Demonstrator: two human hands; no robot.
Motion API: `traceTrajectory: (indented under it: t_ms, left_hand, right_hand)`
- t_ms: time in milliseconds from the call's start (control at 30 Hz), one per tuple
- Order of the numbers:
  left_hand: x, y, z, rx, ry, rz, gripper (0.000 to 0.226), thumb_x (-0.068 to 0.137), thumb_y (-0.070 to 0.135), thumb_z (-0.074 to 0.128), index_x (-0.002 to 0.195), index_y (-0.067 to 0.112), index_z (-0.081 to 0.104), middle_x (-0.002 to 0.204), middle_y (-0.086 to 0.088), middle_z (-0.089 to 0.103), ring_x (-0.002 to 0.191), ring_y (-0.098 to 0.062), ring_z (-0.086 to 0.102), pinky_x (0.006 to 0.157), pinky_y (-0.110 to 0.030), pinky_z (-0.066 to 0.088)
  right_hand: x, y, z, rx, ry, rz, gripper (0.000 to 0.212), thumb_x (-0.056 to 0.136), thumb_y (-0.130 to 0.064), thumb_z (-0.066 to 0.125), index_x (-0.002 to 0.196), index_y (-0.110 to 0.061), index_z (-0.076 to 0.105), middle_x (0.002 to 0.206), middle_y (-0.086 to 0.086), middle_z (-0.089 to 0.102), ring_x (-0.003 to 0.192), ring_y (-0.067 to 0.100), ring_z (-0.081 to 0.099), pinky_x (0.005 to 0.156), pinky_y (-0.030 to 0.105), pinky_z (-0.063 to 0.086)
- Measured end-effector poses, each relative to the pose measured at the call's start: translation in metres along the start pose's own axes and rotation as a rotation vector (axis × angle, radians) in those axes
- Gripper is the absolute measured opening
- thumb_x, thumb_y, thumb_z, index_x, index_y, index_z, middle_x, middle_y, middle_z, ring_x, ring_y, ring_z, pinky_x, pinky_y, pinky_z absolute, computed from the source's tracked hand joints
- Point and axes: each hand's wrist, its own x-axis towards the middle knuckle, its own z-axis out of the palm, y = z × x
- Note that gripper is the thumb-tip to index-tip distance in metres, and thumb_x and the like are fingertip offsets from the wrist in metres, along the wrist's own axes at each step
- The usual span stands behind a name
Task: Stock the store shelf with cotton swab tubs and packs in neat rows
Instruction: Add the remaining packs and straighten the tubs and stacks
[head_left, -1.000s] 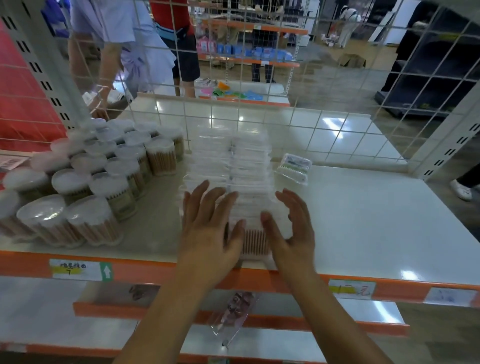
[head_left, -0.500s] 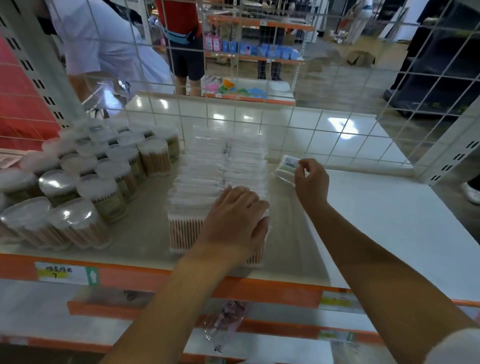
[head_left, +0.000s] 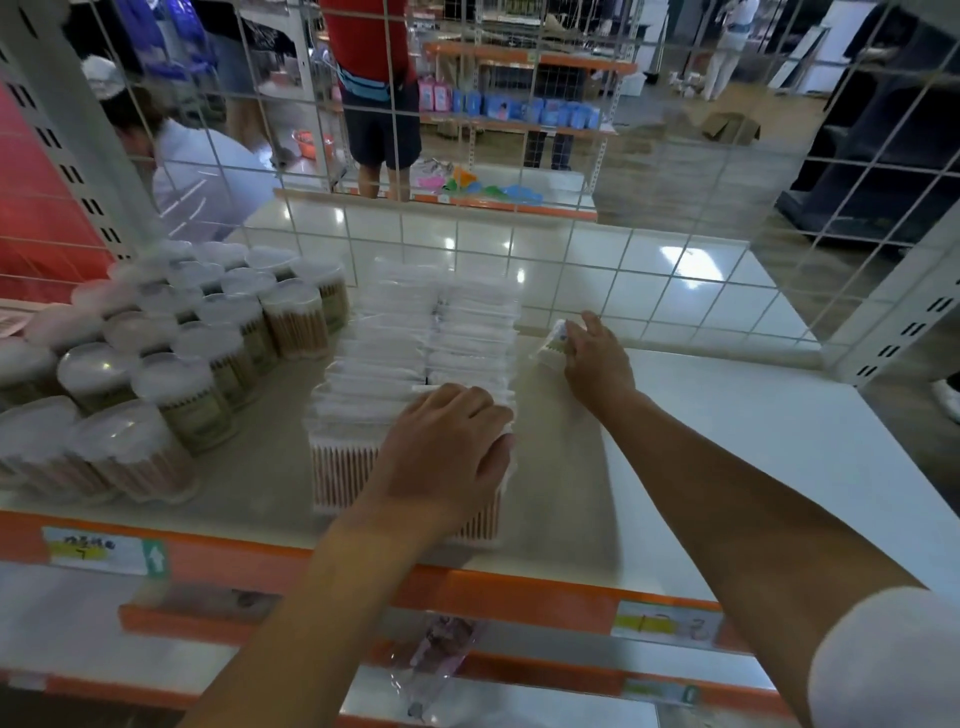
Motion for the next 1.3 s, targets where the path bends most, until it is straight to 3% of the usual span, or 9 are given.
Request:
traceTrajectory:
  t_ms: [200, 400, 667, 833, 900, 1000, 1133, 1233, 1300]
  left_hand:
    - [0.002, 0.001, 0.000, -0.008, 0.000, -0.011, 0.033, 0.083, 0.027, 0.041, 0.087, 0.011, 0.070, 0.081, -0.002, 0.066, 0.076, -0.024, 0.062, 0.066, -0.031, 0.048]
    - [0.001, 0.001, -0.001, -0.111, 0.085, -0.015, 0.034, 0.084, 0.026, 0.043, 0.091, 0.008, 0.071, 0.087, -0.003, 0.068, 0.081, -0.023, 0.064, 0.069, -0.031, 0.049]
    - [0.000, -0.003, 0.001, -0.200, 0.293, 0.021, 0.027, 0.086, 0.018, 0.047, 0.090, 0.005, 0.070, 0.090, -0.004, 0.067, 0.089, -0.011, 0.053, 0.073, -0.027, 0.048]
    - [-0.001, 0.000, -0.002, -0.216, 0.356, 0.045, 0.025, 0.086, 0.016, 0.048, 0.088, 0.004, 0.070, 0.089, -0.005, 0.067, 0.087, -0.013, 0.054, 0.068, -0.031, 0.050]
    - [-0.002, 0.000, -0.004, -0.218, 0.365, 0.046, 0.025, 0.086, 0.016, 0.048, 0.088, 0.003, 0.070, 0.088, -0.005, 0.067, 0.087, -0.013, 0.054, 0.070, -0.030, 0.050]
    - [-0.006, -0.001, -0.007, -0.224, 0.371, 0.024, 0.026, 0.086, 0.017, 0.048, 0.087, 0.004, 0.070, 0.088, -0.005, 0.067, 0.088, -0.012, 0.053, 0.073, -0.028, 0.048]
    - [-0.011, -0.002, -0.009, -0.228, 0.401, 0.013, 0.027, 0.086, 0.017, 0.048, 0.085, 0.002, 0.071, 0.087, -0.006, 0.067, 0.087, -0.010, 0.053, 0.077, -0.016, 0.040]
    - [-0.013, -0.004, -0.008, -0.241, 0.433, 0.023, 0.026, 0.086, 0.016, 0.049, 0.085, 0.001, 0.071, 0.087, -0.007, 0.068, 0.086, -0.011, 0.054, 0.078, -0.015, 0.039]
    - [-0.015, -0.003, -0.008, -0.247, 0.455, 0.035, 0.025, 0.086, 0.015, 0.050, 0.084, 0.001, 0.071, 0.086, -0.008, 0.068, 0.086, -0.012, 0.054, 0.077, -0.017, 0.041]
  right_hand:
    - [-0.005, 0.003, -0.002, 0.057, -0.048, 0.026, 0.037, 0.100, -0.020, 0.031, 0.134, -0.017, 0.045, 0.153, 0.006, 0.023, 0.138, 0.027, 0.025, 0.107, 0.048, 0.027]
    - [-0.012, 0.001, -0.009, 0.028, -0.031, 0.033, 0.033, 0.098, -0.023, 0.034, 0.128, -0.016, 0.047, 0.131, 0.007, 0.046, 0.123, 0.026, 0.036, 0.094, 0.043, 0.034]
    - [-0.012, 0.000, -0.027, -0.047, -0.280, 0.220, 0.077, 0.087, -0.061, 0.043, 0.148, -0.030, 0.007, 0.143, 0.019, 0.023, 0.132, 0.040, 0.025, 0.101, 0.049, 0.033]
    - [-0.022, -0.004, -0.035, -0.028, -0.335, 0.292, 0.062, 0.085, -0.066, 0.040, 0.132, -0.026, 0.043, 0.134, 0.016, 0.031, 0.118, 0.036, 0.042, 0.092, 0.042, 0.039]
    - [-0.026, -0.007, -0.036, -0.075, -0.339, 0.315, 0.063, 0.085, -0.068, 0.039, 0.128, -0.022, 0.045, 0.134, 0.016, 0.032, 0.118, 0.035, 0.040, 0.092, 0.042, 0.037]
    - [-0.035, -0.011, -0.034, -0.163, -0.302, 0.332, 0.070, 0.084, -0.069, 0.038, 0.132, -0.017, 0.039, 0.142, 0.018, 0.027, 0.127, 0.036, 0.031, 0.098, 0.046, 0.033]
    - [-0.056, -0.011, -0.033, -0.147, -0.185, 0.340, 0.077, 0.081, -0.068, 0.046, 0.128, -0.006, 0.038, 0.129, 0.015, 0.038, 0.118, 0.032, 0.038, 0.092, 0.043, 0.036]
    - [-0.075, -0.009, -0.034, 0.037, -0.037, 0.268, 0.060, 0.080, -0.060, 0.057, 0.106, -0.007, 0.043, 0.103, 0.011, 0.051, 0.095, 0.028, 0.052, 0.073, 0.033, 0.041]
    - [-0.086, -0.011, -0.038, 0.200, 0.027, 0.245, 0.043, 0.083, -0.047, 0.062, 0.094, -0.010, 0.043, 0.088, 0.007, 0.054, 0.077, 0.022, 0.052, 0.056, 0.025, 0.037]
